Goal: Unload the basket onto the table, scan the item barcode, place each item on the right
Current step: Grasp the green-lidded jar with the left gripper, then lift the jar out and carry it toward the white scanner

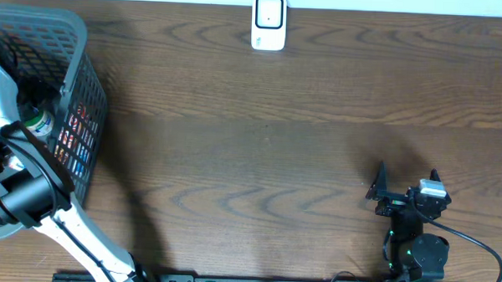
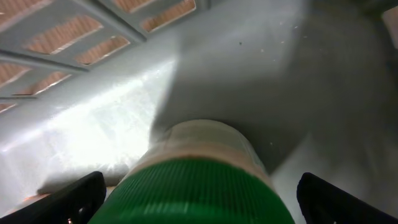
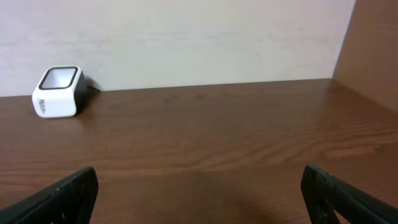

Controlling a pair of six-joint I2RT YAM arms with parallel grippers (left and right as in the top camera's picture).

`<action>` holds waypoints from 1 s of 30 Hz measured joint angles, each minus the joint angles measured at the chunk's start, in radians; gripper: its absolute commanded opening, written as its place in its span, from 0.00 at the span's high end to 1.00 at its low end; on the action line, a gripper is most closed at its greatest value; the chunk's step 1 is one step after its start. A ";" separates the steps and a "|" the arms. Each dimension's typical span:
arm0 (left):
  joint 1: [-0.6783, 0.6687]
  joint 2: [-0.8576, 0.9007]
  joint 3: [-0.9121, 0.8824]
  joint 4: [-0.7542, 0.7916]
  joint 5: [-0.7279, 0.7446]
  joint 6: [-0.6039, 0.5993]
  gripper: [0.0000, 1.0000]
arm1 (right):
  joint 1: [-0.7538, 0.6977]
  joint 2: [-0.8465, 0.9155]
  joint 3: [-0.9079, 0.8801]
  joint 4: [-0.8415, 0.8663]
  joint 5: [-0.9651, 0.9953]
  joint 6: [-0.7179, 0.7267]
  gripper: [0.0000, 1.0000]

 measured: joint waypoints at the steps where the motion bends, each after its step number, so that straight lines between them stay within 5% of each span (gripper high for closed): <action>1: 0.000 0.005 0.000 0.000 0.000 0.000 0.01 | 0.000 0.000 0.000 0.000 0.000 0.000 0.01; 11: 0.000 0.019 0.000 0.016 0.001 0.006 0.34 | 0.000 0.000 0.000 0.000 0.000 0.000 0.01; 25: 0.000 -0.004 0.000 -0.035 0.001 0.003 0.39 | 0.000 0.000 0.000 0.000 0.000 0.000 0.01; 30: 0.000 -0.156 0.000 -0.071 0.006 0.003 0.39 | 0.000 0.000 0.000 0.000 0.000 0.000 0.01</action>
